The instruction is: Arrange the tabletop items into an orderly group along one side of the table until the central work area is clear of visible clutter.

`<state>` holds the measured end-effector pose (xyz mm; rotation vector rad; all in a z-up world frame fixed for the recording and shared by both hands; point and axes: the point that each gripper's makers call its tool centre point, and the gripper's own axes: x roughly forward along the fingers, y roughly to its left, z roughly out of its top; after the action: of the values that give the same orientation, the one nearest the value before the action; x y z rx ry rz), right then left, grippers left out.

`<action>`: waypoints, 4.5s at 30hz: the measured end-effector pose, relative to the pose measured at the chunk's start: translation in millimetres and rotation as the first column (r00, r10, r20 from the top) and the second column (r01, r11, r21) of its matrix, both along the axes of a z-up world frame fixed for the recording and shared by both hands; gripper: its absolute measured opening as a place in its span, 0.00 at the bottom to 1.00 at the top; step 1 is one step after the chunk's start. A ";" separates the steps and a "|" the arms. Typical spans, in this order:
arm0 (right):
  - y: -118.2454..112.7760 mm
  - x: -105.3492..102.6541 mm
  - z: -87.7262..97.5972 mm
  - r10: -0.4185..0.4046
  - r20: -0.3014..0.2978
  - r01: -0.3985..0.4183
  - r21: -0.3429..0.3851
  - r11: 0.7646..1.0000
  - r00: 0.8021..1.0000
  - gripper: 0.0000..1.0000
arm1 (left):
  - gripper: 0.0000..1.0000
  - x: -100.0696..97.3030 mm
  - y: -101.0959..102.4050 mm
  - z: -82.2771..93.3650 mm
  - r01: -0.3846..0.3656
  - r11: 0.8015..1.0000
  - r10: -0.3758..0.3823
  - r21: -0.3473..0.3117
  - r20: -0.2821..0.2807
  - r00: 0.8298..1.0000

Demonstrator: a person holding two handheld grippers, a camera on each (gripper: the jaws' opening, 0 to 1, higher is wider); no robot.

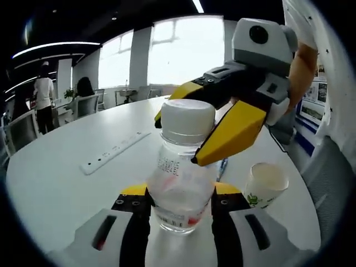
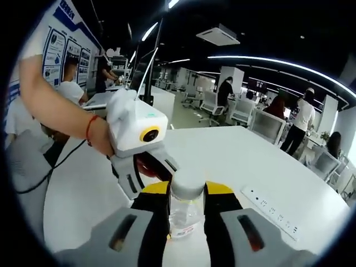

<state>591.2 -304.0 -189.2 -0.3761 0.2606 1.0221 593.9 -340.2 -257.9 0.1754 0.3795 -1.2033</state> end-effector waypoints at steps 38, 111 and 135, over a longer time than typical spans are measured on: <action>-10.9 1.9 0.6 -0.042 -0.004 0.041 -0.032 0.999 0.999 0.41 | 0.55 1.6 5.6 0.1 -0.041 0.999 0.041 0.005 -0.052 0.998; -119.3 -78.4 -20.6 -0.150 -0.266 0.085 -0.240 0.967 0.952 0.54 | 0.84 -140.8 59.4 94.4 -0.331 0.943 0.330 -0.015 -0.047 0.943; -94.2 -92.5 -80.1 -0.156 -0.425 0.006 -0.332 0.943 0.892 0.18 | 0.80 -177.0 70.6 88.2 -0.357 0.934 0.357 0.011 -0.050 0.933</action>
<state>498.8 -398.2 -269.3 -0.4182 0.8631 0.9733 416.9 -269.6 -169.7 0.0720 0.4366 -0.8488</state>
